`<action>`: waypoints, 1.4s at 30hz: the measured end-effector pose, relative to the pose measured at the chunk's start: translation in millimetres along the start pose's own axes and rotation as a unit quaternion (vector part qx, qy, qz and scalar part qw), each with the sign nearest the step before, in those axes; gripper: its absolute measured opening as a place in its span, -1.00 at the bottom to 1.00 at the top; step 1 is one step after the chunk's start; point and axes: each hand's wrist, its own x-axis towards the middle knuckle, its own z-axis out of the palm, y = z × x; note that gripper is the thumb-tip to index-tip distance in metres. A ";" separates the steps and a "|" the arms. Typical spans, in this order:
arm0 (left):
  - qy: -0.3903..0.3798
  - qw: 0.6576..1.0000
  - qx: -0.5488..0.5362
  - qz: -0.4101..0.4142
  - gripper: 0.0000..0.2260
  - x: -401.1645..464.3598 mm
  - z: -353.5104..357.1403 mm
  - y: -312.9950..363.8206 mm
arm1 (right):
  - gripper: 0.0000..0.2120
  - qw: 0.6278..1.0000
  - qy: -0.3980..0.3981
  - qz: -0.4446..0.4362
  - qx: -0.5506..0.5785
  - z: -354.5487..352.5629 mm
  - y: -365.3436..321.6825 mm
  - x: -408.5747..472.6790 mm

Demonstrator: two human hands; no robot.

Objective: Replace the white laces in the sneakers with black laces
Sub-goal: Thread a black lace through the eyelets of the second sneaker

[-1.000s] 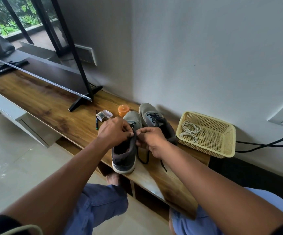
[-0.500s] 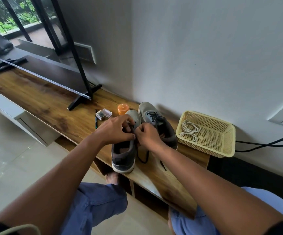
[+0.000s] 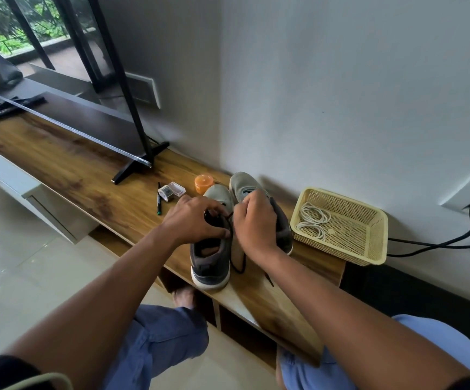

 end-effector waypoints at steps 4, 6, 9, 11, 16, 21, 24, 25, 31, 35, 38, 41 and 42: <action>-0.007 1.000 -0.006 -0.024 -0.49 1.5 -0.1 -4.4 | -0.90 0.997 0.066 0.028 0.020 -17.3 -1.4 29.5; 0.002 1.000 0.005 -0.028 -0.45 2.2 1.0 -4.2 | -0.88 0.995 0.068 0.033 0.069 -28.1 -2.8 39.8; 0.031 0.999 0.036 -0.024 -0.44 2.5 2.7 -2.0 | -0.93 0.969 0.012 0.105 0.224 -38.7 -9.2 47.3; 0.039 0.998 0.054 -0.022 -0.51 1.2 2.5 0.9 | -0.94 0.948 -0.016 0.155 0.277 -40.9 -9.8 51.3; 0.030 0.996 0.071 -0.054 -0.58 -1.7 1.4 2.7 | -0.88 0.982 -0.177 0.052 -0.032 -63.0 -2.3 60.3; 0.009 0.994 0.076 -0.076 -0.57 -1.8 -1.8 3.6 | -0.90 0.964 -0.229 0.021 -0.133 -86.1 1.3 67.3; 0.000 0.994 0.070 -0.088 -0.57 -1.9 -2.1 0.4 | -0.86 0.981 -0.143 0.048 -0.124 -109.3 7.0 82.0; -0.003 0.994 0.068 -0.091 -0.56 -1.8 -2.5 -1.1 | -0.84 0.987 -0.095 0.052 -0.120 -118.3 9.4 86.5; 0.008 0.996 0.041 -0.073 -0.59 0.8 -1.8 0.2 | -0.85 0.986 0.093 0.010 -0.134 -139.4 16.0 89.3; -0.003 0.998 0.025 -0.057 -0.58 2.2 -2.3 -2.9 | -0.88 0.996 -0.026 -0.005 -0.082 -138.1 5.7 86.5; -0.031 0.998 -0.007 -0.058 -0.45 2.7 -2.5 -6.6 | -0.85 0.909 -0.404 0.062 0.077 -140.0 -7.4 82.3; -0.046 0.995 -0.037 -0.075 -0.29 1.0 -6.3 -9.1 | -0.75 0.768 -0.631 0.075 0.081 -127.7 -10.6 74.0; -0.039 0.995 -0.038 -0.082 -0.28 0.8 -8.1 -9.4 | -0.74 0.763 -0.638 0.077 0.074 -120.8 -9.8 70.5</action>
